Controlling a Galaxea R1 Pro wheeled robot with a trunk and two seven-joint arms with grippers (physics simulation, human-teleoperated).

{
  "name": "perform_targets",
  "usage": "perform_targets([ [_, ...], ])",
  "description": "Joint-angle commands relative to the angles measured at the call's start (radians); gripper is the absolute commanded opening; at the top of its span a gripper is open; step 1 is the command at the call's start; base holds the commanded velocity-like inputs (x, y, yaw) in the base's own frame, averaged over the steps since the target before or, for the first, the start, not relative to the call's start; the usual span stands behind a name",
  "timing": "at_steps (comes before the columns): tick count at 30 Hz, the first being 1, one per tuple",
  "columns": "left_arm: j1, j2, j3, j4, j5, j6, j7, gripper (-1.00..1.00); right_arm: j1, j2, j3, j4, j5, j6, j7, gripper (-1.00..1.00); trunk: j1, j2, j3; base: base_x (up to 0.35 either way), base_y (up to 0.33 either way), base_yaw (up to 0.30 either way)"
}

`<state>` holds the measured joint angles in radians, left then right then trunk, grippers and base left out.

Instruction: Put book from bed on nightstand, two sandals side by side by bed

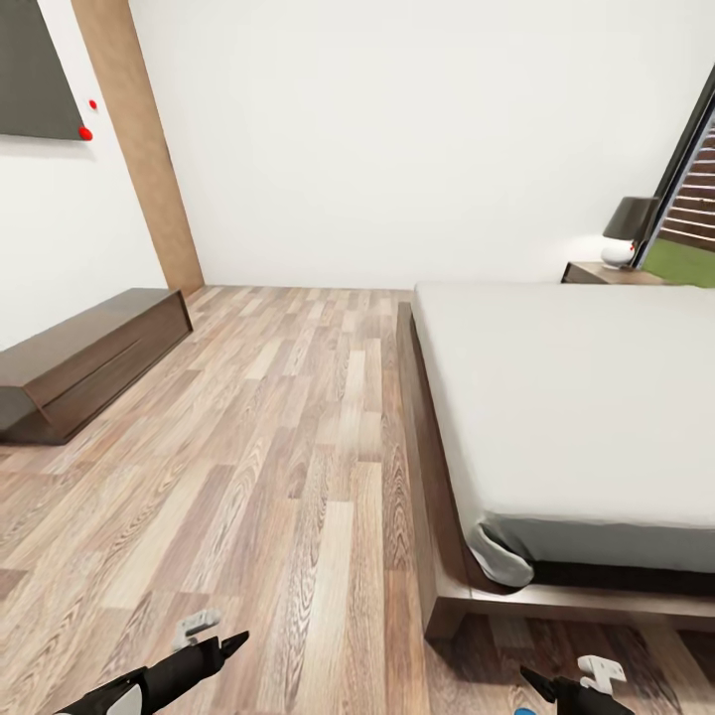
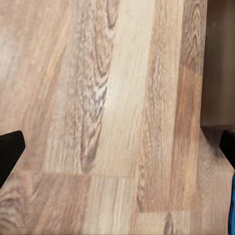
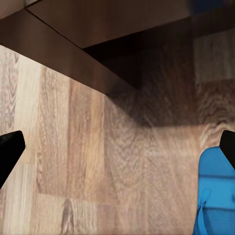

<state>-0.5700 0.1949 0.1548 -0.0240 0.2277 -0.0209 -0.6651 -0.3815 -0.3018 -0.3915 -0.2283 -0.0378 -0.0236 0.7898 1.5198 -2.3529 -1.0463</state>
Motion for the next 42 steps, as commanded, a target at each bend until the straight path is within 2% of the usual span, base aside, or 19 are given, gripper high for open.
perform_targets([
  [1,-0.001,0.0,0.006,0.002,-0.004,-0.002,-0.002,1.0,-0.001,0.0,0.0,0.002,-0.004,-0.003,0.003,1.0,-0.004,0.007,0.002,0.0,0.0,0.0],
  [16,0.0,-0.015,0.006,0.002,-0.004,-0.002,0.006,1.0,-0.001,0.002,0.0,0.012,-0.003,-0.004,0.003,1.0,-0.062,0.112,0.049,0.0,0.0,0.0],
  [19,0.0,-0.018,0.006,0.002,-0.004,-0.006,0.01,1.0,-0.001,0.024,0.0,0.026,-0.002,-0.004,0.002,1.0,-0.073,0.133,0.059,0.0,0.0,0.0],
  [24,0.001,-0.021,0.006,0.002,-0.005,-0.018,0.025,1.0,-0.001,0.039,0.0,0.033,-0.002,-0.004,0.002,1.0,-0.092,0.168,0.074,0.0,0.0,0.0],
  [42,0.001,-0.022,0.006,0.003,-0.005,-0.021,0.034,1.0,-0.001,0.041,-0.001,0.034,-0.004,-0.004,0.003,1.0,-0.161,0.294,0.131,0.0,0.0,0.0],
])
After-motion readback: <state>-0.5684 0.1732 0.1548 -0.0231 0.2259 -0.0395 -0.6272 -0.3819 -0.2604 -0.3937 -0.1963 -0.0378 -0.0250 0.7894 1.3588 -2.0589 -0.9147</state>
